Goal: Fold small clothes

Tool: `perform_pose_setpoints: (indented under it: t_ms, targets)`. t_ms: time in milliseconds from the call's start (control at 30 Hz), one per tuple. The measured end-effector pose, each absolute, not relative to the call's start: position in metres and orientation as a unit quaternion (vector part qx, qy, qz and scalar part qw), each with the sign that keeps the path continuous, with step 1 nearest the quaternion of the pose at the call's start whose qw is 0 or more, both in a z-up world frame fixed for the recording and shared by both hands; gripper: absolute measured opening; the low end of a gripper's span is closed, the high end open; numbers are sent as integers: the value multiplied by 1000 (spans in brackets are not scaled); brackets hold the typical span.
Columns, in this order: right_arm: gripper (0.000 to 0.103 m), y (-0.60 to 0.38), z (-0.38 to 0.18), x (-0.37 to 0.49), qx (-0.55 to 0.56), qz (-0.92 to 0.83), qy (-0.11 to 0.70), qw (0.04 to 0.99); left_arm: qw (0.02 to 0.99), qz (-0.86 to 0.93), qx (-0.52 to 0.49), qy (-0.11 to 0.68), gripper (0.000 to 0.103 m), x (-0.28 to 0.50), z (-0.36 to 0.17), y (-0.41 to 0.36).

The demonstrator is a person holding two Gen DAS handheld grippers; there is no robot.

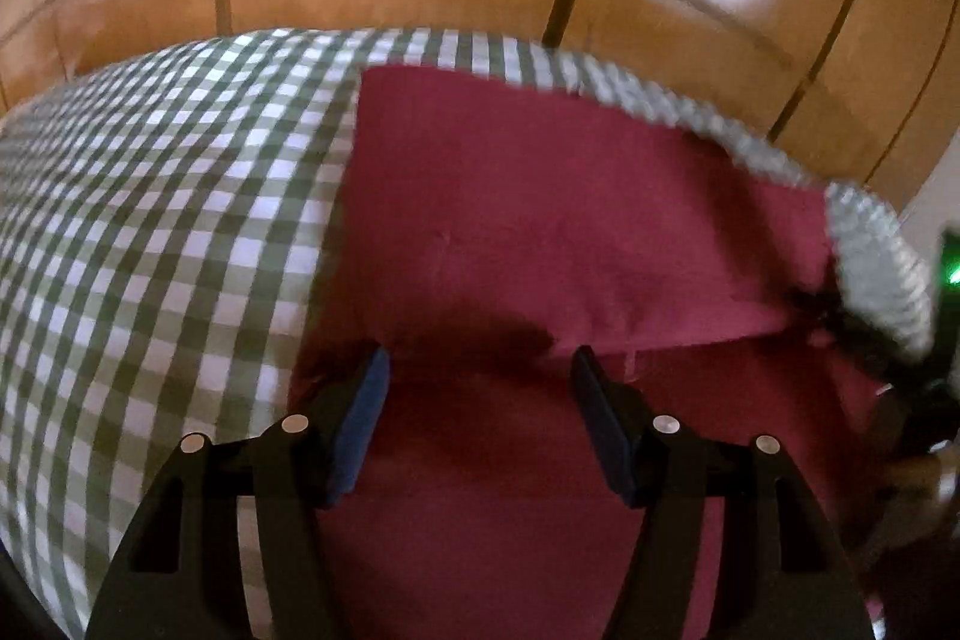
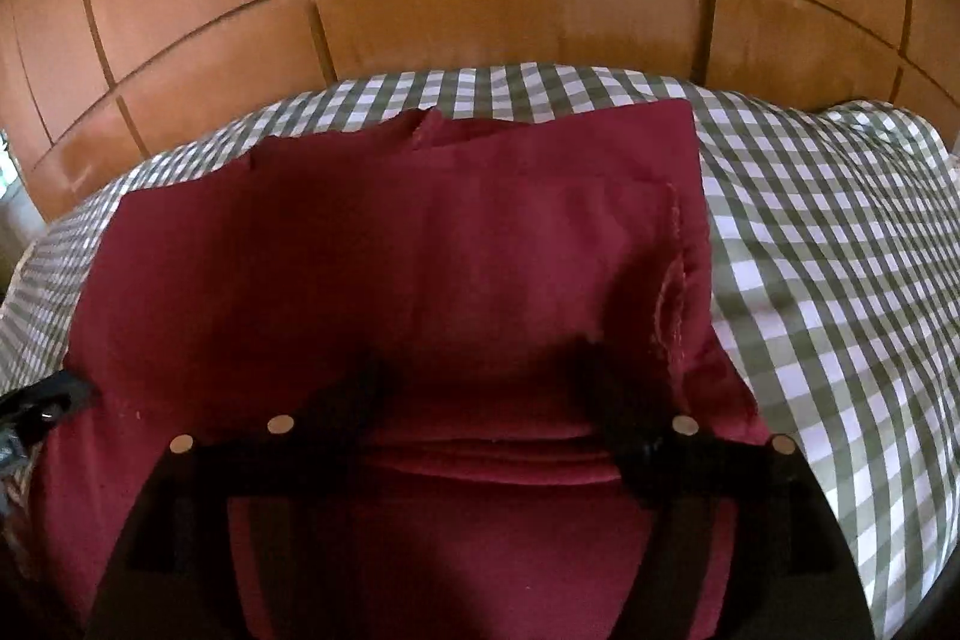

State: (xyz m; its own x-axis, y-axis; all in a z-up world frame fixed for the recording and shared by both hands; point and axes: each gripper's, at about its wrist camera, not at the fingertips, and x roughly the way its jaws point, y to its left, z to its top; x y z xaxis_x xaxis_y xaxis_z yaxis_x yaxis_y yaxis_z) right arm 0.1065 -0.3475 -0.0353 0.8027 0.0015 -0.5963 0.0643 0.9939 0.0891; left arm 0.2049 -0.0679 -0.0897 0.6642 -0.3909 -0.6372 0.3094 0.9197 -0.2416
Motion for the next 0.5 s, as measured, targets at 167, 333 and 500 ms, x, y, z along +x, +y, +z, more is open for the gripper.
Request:
perform_pose_setpoints:
  t_ms: [167, 333, 500]
  targets:
    - [73, -344, -39, 105, 48, -20, 309, 950, 922, -204, -85, 319, 63, 215, -54, -57]
    - [74, -343, -40, 106, 48, -21, 308, 950, 928, -200, -60, 308, 63, 249, -37, -82]
    - [75, -344, -40, 107, 48, -20, 307, 950, 918, -140, -33, 369, 62, 310, -63, -102]
